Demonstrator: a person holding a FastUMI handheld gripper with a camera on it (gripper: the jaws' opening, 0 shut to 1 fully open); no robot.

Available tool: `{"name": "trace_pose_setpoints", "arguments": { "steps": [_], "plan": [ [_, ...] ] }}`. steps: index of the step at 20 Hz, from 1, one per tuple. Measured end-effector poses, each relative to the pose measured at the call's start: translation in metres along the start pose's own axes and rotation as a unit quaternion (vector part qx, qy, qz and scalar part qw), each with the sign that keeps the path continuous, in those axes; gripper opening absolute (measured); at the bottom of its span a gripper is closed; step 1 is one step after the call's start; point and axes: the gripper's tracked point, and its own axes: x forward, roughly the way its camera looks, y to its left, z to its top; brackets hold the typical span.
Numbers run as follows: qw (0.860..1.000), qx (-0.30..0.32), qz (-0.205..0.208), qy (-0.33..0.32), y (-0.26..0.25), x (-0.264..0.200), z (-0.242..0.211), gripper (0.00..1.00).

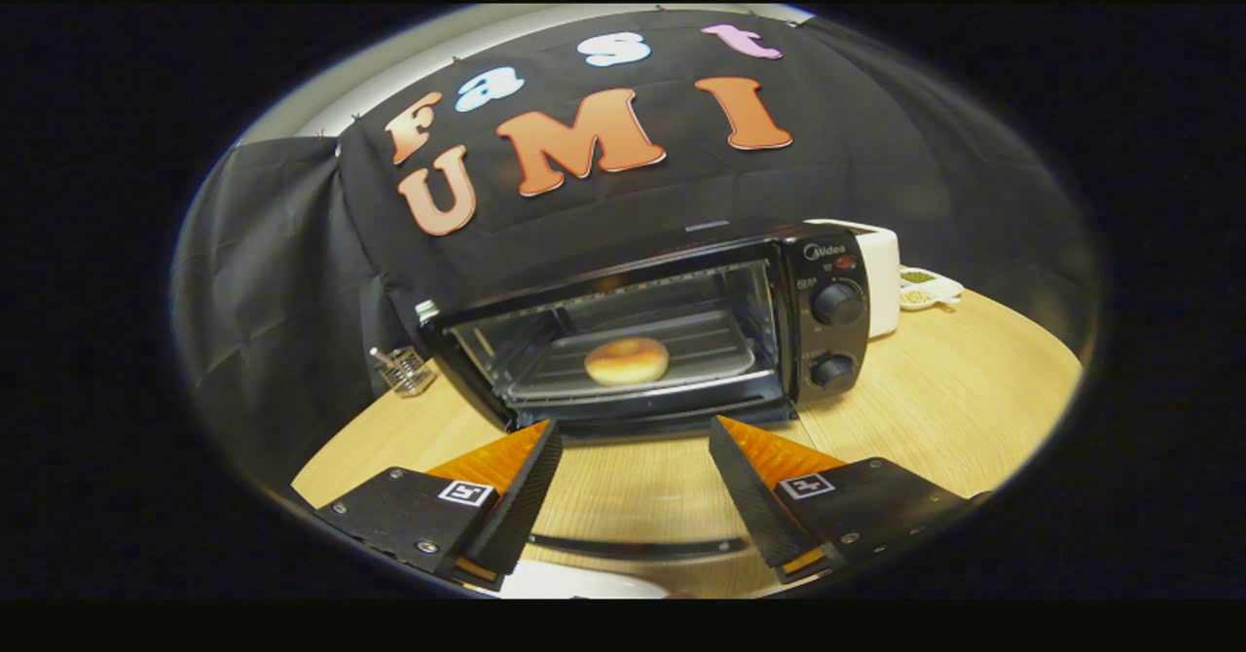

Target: Open the toaster oven, put the food inside, and close the toaster oven door.

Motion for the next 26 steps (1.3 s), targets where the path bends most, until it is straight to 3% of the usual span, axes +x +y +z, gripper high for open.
{"name": "trace_pose_setpoints", "arguments": {
  "steps": [7, 12, 20, 26],
  "plan": [
    [0.998, -0.042, -0.001, 0.055, -0.013, -0.054, -0.056, 0.91],
    [0.993, -0.043, 0.001, 0.106, -0.017, -0.059, -0.097, 0.91],
    [0.992, -0.052, -0.038, 0.11, -0.028, -0.037, -0.094, 0.91],
    [0.995, -0.046, -0.036, 0.078, -0.02, -0.042, -0.062, 0.91]
  ]
}}
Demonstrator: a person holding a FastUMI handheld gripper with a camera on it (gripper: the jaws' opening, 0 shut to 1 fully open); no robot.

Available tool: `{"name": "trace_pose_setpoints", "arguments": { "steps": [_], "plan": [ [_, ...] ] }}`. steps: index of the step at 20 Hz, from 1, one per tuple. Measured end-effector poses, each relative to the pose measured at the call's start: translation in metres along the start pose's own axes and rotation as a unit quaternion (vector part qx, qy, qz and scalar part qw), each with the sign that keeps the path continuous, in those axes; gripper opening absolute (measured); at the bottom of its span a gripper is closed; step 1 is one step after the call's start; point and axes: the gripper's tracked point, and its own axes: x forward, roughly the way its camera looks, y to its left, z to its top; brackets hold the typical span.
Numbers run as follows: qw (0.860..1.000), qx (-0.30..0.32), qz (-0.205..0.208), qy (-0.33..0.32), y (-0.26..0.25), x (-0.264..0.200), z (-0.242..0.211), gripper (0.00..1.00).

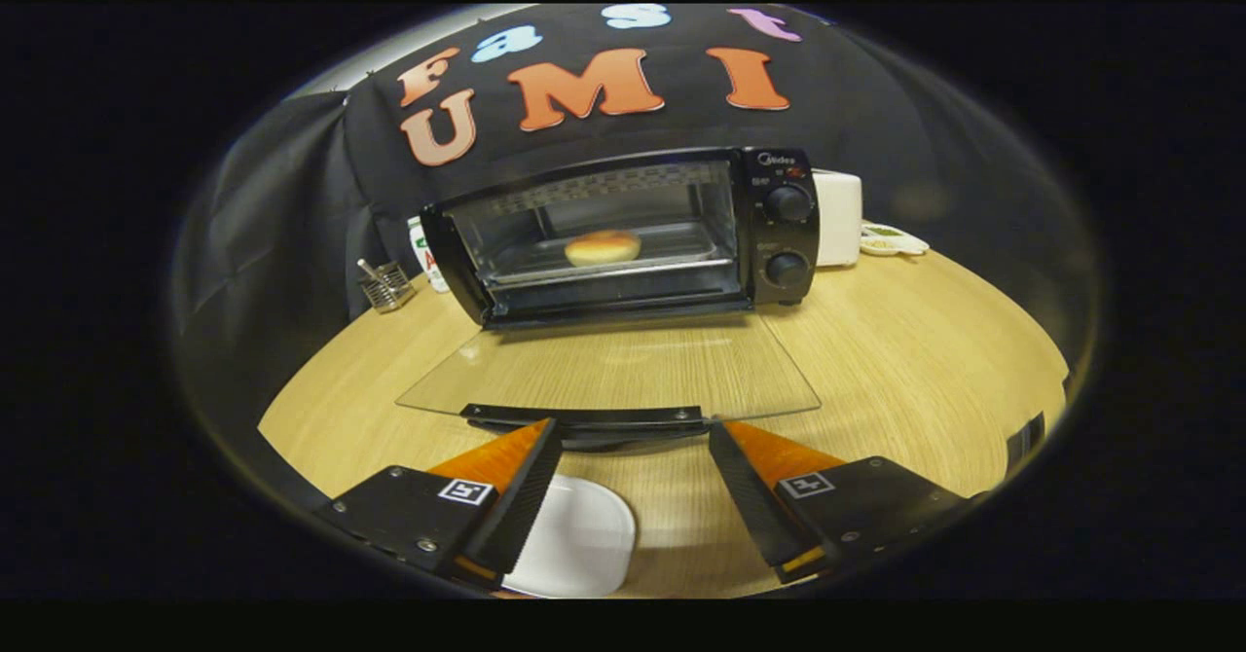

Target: Open the toaster oven, put the food inside, and close the toaster oven door.

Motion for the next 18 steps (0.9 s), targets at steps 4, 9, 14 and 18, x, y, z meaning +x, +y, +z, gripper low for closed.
{"name": "trace_pose_setpoints", "arguments": {
  "steps": [4, 9, 14, 18],
  "plan": [
    [0.999, 0.003, 0.009, -0.04, 0.004, -0.011, 0.035, 0.91],
    [0.997, 0.004, 0.022, -0.077, 0.007, -0.012, 0.07, 0.93],
    [0.991, 0.016, 0.034, -0.126, 0.01, -0.005, 0.118, 0.94],
    [0.987, 0.009, 0.03, -0.156, 0.012, 0.008, 0.151, 0.95]
  ]
}}
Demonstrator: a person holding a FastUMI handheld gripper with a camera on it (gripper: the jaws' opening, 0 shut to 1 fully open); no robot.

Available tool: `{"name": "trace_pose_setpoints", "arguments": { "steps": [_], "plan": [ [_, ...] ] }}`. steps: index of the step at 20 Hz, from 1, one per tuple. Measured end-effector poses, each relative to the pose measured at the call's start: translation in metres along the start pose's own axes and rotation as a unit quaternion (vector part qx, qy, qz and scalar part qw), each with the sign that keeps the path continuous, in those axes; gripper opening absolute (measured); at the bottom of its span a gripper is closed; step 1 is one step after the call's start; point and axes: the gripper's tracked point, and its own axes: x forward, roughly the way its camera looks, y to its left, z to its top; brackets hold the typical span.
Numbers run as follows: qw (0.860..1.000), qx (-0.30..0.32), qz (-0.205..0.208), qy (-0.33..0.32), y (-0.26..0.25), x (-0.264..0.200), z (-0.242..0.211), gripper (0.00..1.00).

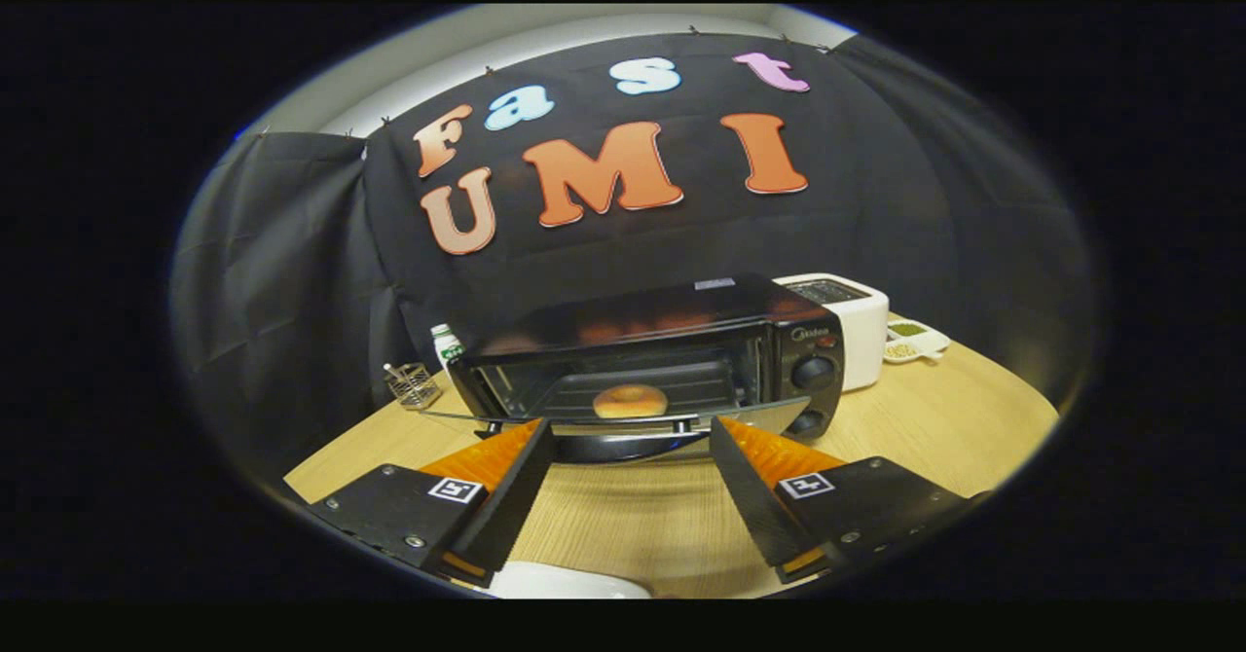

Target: Open the toaster oven, put the food inside, and close the toaster oven door.

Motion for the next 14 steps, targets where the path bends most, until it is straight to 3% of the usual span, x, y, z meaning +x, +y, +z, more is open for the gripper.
{"name": "trace_pose_setpoints", "arguments": {
  "steps": [11, 14],
  "plan": [
    [0.992, -0.069, -0.033, -0.098, -0.002, 0.046, 0.043, 0.95],
    [0.991, -0.064, -0.035, -0.108, -0.002, 0.057, 0.049, 0.93]
  ]
}}
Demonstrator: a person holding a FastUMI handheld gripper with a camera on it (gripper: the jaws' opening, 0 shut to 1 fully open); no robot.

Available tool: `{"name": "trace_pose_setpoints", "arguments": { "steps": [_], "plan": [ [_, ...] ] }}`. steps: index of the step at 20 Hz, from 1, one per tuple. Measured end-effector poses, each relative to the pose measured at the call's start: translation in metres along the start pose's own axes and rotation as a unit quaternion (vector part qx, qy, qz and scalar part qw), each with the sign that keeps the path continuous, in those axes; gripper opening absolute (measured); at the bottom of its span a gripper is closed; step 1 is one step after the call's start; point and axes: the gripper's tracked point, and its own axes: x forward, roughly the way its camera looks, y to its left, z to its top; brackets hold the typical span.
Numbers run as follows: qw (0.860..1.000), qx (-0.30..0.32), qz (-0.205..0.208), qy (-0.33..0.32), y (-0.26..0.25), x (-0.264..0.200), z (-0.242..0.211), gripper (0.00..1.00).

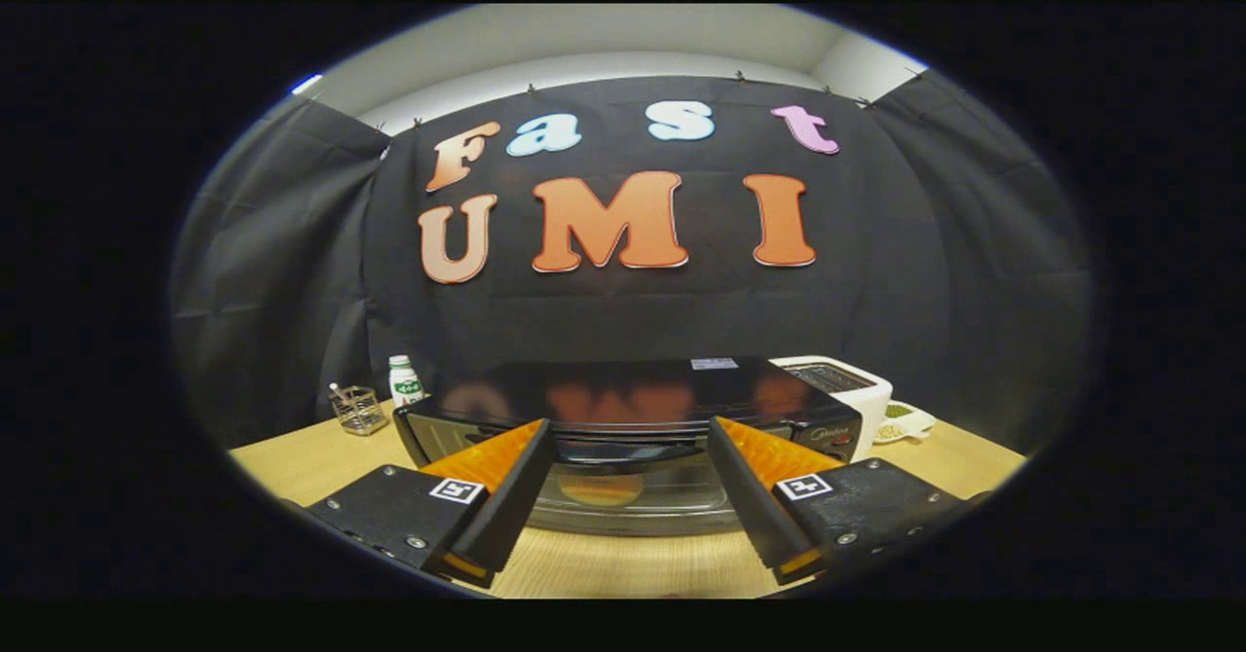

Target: Open the toaster oven, put the food inside, and close the toaster oven door.

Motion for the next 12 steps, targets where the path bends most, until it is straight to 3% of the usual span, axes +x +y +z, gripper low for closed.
{"name": "trace_pose_setpoints", "arguments": {
  "steps": [4, 12],
  "plan": [
    [1.0, 0.008, 0.009, -0.003, 0.002, -0.006, 0.007, 0.93],
    [0.998, -0.009, 0.049, -0.037, 0.009, -0.098, 0.063, 0.93]
  ]
}}
